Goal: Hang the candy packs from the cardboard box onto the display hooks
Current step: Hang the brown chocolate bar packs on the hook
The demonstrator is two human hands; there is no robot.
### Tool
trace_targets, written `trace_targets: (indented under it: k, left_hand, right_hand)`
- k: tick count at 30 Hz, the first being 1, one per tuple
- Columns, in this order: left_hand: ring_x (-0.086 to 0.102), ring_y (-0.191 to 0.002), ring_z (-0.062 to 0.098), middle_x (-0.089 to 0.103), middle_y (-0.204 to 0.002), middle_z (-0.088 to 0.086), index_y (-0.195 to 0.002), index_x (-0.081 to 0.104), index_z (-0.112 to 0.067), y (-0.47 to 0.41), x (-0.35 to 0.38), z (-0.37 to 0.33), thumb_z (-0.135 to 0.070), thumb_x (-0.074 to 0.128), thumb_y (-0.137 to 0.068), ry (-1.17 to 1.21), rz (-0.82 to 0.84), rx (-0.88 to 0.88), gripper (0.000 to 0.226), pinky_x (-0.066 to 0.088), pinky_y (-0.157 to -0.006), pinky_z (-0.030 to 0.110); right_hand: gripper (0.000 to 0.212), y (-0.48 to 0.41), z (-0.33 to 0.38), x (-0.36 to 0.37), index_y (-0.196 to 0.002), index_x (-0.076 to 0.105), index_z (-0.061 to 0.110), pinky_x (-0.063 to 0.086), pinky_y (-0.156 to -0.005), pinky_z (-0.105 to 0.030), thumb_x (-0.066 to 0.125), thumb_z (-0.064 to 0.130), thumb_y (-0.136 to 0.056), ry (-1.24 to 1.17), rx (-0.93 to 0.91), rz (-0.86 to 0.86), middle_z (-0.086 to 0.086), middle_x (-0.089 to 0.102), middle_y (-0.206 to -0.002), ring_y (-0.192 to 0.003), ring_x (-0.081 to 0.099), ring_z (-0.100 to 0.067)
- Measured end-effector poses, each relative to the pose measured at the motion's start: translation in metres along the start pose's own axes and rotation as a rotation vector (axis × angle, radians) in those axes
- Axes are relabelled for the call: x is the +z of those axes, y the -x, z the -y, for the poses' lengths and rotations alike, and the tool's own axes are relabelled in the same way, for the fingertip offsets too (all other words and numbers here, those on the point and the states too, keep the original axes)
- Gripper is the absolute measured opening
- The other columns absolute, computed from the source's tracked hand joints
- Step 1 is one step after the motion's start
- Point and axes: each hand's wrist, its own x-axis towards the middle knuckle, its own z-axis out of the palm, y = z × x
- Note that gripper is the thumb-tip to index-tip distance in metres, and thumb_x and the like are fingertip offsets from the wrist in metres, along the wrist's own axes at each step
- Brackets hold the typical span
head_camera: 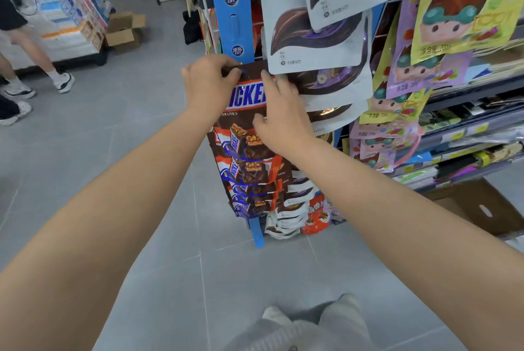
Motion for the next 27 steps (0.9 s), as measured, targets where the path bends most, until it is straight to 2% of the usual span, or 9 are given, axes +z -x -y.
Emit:
trace_targets:
  k: [3,7,12,19,21,24,25,27]
  left_hand:
    - [0.058,-0.105,0.015,0.070,-0.102,-0.006,-0.096,0.070,-0.027,-0.005,0.001,-0.004,-0.039,0.053,-0.089,-0.023,-0.034,-0.150,0.022,0.027,-0.100,0.040]
    - [0.055,-0.109,0.019,0.069,-0.095,-0.005,-0.072,0.063,-0.030,-0.008,0.001,-0.017,-0.044,0.056,-0.083,-0.029,-0.012,-0.312,0.019,0.026,-0.106,0.046]
    - [0.052,-0.112,0.022,0.068,-0.099,0.000,-0.088,0.068,-0.021,-0.009,0.003,-0.026,-0.047,0.051,-0.083,-0.135,-0.028,-0.315,0.031,0.025,-0.107,0.046]
    - [0.054,-0.107,0.024,0.065,-0.106,0.006,-0.098,0.065,-0.012,0.006,0.012,-0.007,-0.042,0.040,-0.095,-0.247,-0.099,-0.042,0.038,0.025,-0.103,0.042]
    - [0.054,-0.106,0.024,0.066,-0.105,0.006,-0.100,0.063,-0.012,0.012,0.012,0.006,-0.045,0.039,-0.096,-0.267,-0.085,0.021,0.041,0.025,-0.104,0.041]
    - [0.051,-0.111,0.023,0.065,-0.110,0.003,-0.109,0.059,-0.014,0.019,0.011,0.023,-0.041,0.048,-0.093,-0.291,-0.053,0.116,0.032,0.023,-0.106,0.039]
    - [0.050,-0.113,0.023,0.063,-0.113,0.004,-0.113,0.056,-0.015,0.022,0.010,0.027,-0.036,0.050,-0.092,-0.315,-0.041,0.150,0.030,0.022,-0.107,0.039]
    - [0.049,-0.116,0.024,0.061,-0.119,0.005,-0.119,0.053,-0.015,0.027,0.009,0.032,-0.026,0.051,-0.092,-0.373,-0.026,0.202,0.030,0.021,-0.108,0.039]
  right_hand:
    - [0.090,0.000,0.005,0.010,-0.149,0.002,0.007,0.017,-0.117,-0.036,0.061,0.031,-0.086,0.102,0.010,0.116,-0.013,0.007,-0.156,-0.145,0.009,-0.028]
    - [0.097,-0.005,0.006,0.024,-0.148,-0.005,0.002,0.004,-0.119,-0.039,0.060,0.039,-0.085,0.171,0.028,0.155,-0.016,-0.005,-0.157,-0.146,-0.004,-0.031]
    - [0.098,-0.012,0.000,0.026,-0.148,-0.004,0.003,0.003,-0.119,-0.037,0.059,0.043,-0.085,0.240,0.014,0.155,-0.015,-0.003,-0.157,-0.147,-0.003,-0.028]
    - [0.099,-0.014,-0.001,0.028,-0.148,-0.005,0.003,0.003,-0.119,-0.038,0.062,0.037,-0.083,0.207,0.001,0.224,-0.016,-0.012,-0.157,-0.146,-0.009,-0.028]
    - [0.100,-0.012,-0.001,0.031,-0.149,-0.005,0.005,0.005,-0.119,-0.041,0.062,0.040,-0.083,0.156,0.016,0.316,-0.017,-0.018,-0.155,-0.146,-0.010,-0.030]
    - [0.097,-0.009,0.000,0.035,-0.149,-0.005,0.009,0.010,-0.117,-0.045,0.061,0.042,-0.085,0.048,0.041,0.425,-0.017,-0.023,-0.154,-0.145,-0.011,-0.033]
    - [0.094,-0.008,0.000,0.035,-0.149,-0.001,0.010,0.012,-0.117,-0.045,0.061,0.040,-0.085,0.029,0.033,0.377,-0.017,-0.021,-0.154,-0.145,-0.008,-0.033]
    - [0.084,-0.007,-0.001,0.036,-0.149,0.007,0.011,0.013,-0.118,-0.042,0.059,0.034,-0.086,0.069,-0.007,0.175,-0.018,-0.013,-0.156,-0.146,-0.002,-0.033]
